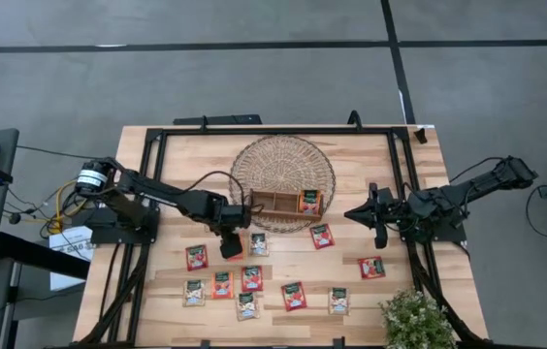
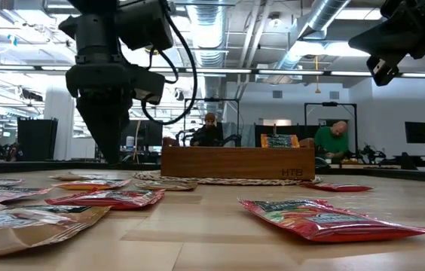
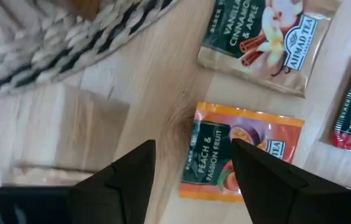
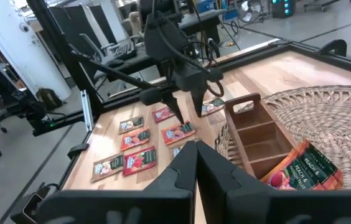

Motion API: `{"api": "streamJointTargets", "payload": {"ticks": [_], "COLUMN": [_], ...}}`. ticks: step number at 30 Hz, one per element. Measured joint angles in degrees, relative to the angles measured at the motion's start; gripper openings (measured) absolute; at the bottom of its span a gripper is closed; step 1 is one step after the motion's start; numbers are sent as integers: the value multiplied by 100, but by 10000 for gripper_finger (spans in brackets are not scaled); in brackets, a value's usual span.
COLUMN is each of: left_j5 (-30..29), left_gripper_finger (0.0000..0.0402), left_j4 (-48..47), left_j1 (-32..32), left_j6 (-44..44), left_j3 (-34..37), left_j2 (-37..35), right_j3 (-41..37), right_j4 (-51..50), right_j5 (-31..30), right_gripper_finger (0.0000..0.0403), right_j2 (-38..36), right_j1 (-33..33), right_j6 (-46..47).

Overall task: Pick & Place Tea
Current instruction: Put the orange tea bag into the right section of the wooden organizer

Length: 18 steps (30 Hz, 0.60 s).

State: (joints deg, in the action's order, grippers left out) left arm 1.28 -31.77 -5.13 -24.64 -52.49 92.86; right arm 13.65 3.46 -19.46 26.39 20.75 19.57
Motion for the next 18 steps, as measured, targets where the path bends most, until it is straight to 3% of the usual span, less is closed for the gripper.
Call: {"api": "streamJointTargets", "payload": {"ticks": [8,13,18], "left_j5": [254,-94,-150], "left_gripper_finger": [203,201,164], "left_j4": [97,50,38], "left_j1": [-31,-98,-94], "left_j6": [203,480,594], "left_j3": [-11,-59,-51], "left_j2": [496,823,821], "right_j3": [0,0,0], "right_j4": [-2,-2,0], "right_j5": [-3,-6,-9], "right_gripper_finger": [0,0,0], "right_j2": [0,0,2], "right_j1": [0,0,0], "right_j6": [102,144,146]}}
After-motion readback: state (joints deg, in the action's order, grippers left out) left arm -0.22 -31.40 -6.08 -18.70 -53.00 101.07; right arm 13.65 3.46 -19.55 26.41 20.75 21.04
